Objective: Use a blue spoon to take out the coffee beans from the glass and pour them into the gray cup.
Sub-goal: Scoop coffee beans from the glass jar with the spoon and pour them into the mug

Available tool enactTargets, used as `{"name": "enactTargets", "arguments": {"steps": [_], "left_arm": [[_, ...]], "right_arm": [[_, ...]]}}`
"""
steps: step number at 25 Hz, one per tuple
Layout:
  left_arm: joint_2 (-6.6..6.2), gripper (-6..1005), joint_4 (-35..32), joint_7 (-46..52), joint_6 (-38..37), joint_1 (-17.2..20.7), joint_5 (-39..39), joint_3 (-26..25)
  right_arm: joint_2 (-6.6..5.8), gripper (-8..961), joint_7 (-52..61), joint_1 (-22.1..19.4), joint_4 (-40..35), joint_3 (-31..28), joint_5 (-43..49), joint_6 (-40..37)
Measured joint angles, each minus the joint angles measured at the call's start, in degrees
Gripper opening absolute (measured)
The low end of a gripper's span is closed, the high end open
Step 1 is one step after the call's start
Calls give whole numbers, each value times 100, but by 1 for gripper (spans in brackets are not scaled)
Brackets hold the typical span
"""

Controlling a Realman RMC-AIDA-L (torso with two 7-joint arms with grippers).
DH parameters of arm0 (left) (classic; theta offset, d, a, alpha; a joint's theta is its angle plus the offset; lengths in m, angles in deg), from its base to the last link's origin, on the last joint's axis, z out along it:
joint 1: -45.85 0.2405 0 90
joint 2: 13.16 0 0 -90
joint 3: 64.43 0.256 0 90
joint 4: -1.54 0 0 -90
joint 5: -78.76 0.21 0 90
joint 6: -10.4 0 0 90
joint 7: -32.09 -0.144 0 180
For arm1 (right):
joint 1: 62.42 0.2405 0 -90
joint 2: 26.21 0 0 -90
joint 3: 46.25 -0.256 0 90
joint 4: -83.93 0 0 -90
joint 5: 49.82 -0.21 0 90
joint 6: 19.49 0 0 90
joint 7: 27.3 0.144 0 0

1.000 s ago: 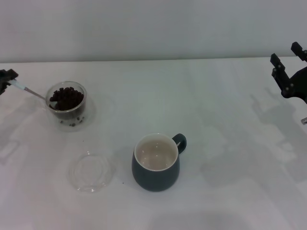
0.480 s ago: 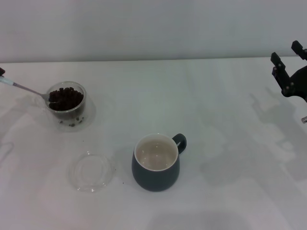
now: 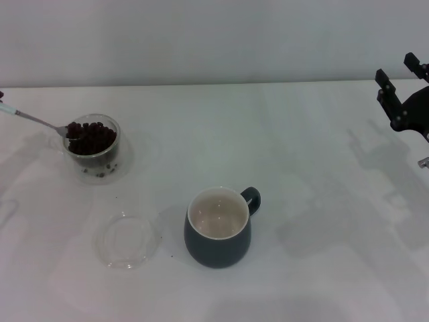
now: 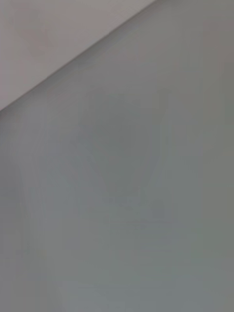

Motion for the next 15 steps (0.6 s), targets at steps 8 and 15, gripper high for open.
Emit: {"name": "enactTargets", "arguments": {"steps": [8, 15], "left_arm": [[0, 133, -18, -137, -94, -89, 51, 32], [0, 133, 15, -152, -173, -333, 74, 269]], "right_arm": [[0, 507, 0, 9, 0, 0, 0, 1], [0, 508, 7, 18, -65, 0, 1, -34]]}}
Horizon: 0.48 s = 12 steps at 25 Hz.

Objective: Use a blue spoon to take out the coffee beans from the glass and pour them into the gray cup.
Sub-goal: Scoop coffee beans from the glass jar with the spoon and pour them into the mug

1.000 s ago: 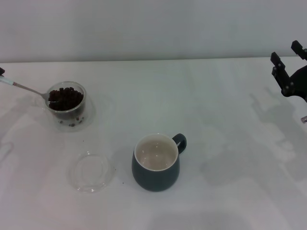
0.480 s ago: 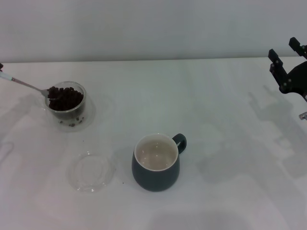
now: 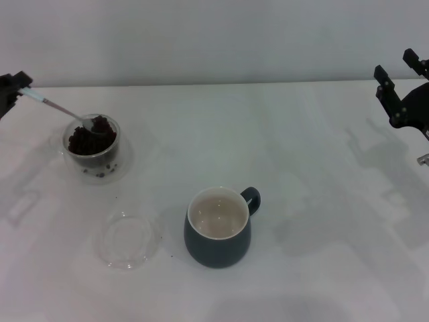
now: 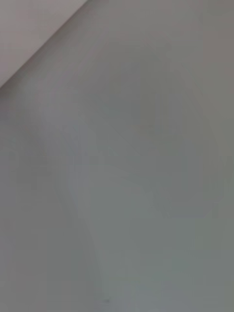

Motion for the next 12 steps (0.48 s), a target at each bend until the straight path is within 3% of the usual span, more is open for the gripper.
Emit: {"name": "enactTargets", "arguments": {"steps": [12], "left_arm": [[125, 133, 28, 30, -145, -314, 24, 444]], "right_arm": [[0, 508, -1, 95, -110, -223, -6, -8]]}}
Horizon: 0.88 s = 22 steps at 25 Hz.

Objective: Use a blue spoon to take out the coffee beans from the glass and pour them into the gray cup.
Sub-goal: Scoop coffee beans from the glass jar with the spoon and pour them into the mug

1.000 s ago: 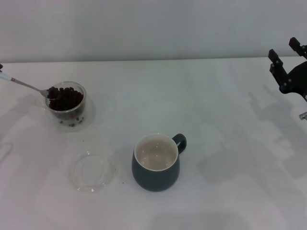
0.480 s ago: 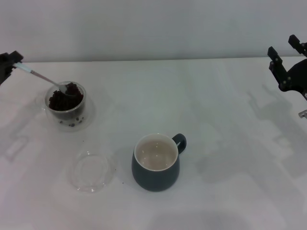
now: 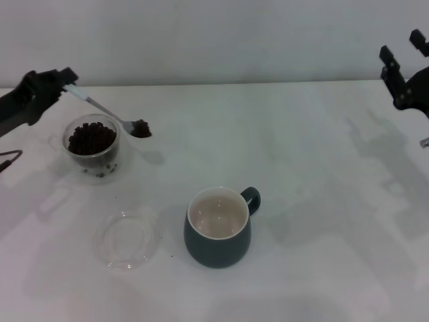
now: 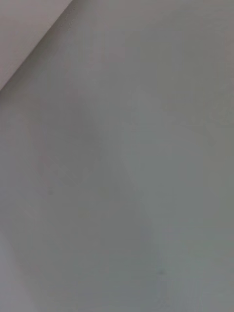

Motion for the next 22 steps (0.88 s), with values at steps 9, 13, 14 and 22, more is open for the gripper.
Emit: {"name": "enactTargets", "arguments": {"steps": [9, 13, 14, 22], "left_arm": [[112, 132, 32, -6, -162, -234, 64, 255], [164, 133, 31, -8, -249, -331, 195, 255], [186, 133, 34, -5, -304, -380, 259, 267], [268, 134, 23, 28, -492, -485, 371, 411]], "right_arm": [[1, 508, 21, 120, -15, -386, -140, 34], [0, 508, 38, 171, 10, -764, -163, 43], [0, 508, 38, 176, 10, -815, -172, 45], [-18, 508, 39, 187, 19, -975, -235, 46]]}}
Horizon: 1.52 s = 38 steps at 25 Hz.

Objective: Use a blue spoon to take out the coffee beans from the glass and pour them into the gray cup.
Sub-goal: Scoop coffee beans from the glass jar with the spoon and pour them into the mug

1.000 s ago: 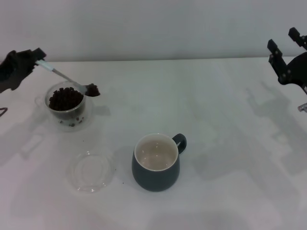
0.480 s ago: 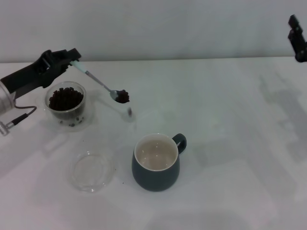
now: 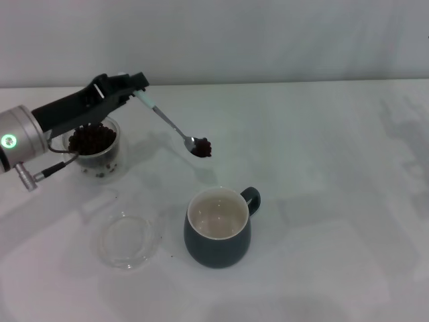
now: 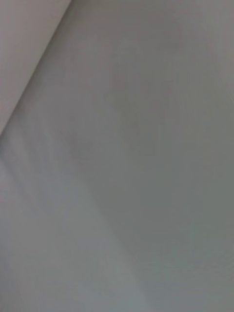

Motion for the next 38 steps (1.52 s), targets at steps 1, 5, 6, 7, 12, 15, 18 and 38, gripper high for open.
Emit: {"name": "enactTargets", "arguments": {"steps": [1, 5, 6, 7, 12, 15, 18, 38], "left_arm": [[8, 133, -6, 11, -6, -2, 2, 41], [81, 133, -17, 38, -74, -2, 35, 168], [106, 133, -21, 38, -111, 3, 42, 176], [125, 133, -25, 37, -141, 11, 45, 186], [190, 132, -35, 13, -275, 121, 55, 255], [206, 132, -59, -13, -347, 209, 95, 261], [239, 133, -123, -22, -378, 290, 190, 263], [248, 133, -799, -406, -229, 169, 1083, 263]], "right_arm": [[0, 508, 0, -2, 1, -9, 0, 0], [0, 508, 0, -21, 4, -16, 0, 1], [0, 508, 0, -28, 7, -20, -8, 5], [0, 508, 0, -35, 11, -23, -35, 6], [0, 508, 0, -46, 16, -25, -64, 8], [0, 508, 0, -46, 24, -25, -68, 8], [0, 508, 0, -46, 40, -25, -68, 8], [8, 508, 0, -38, 136, -19, -66, 7]]}}
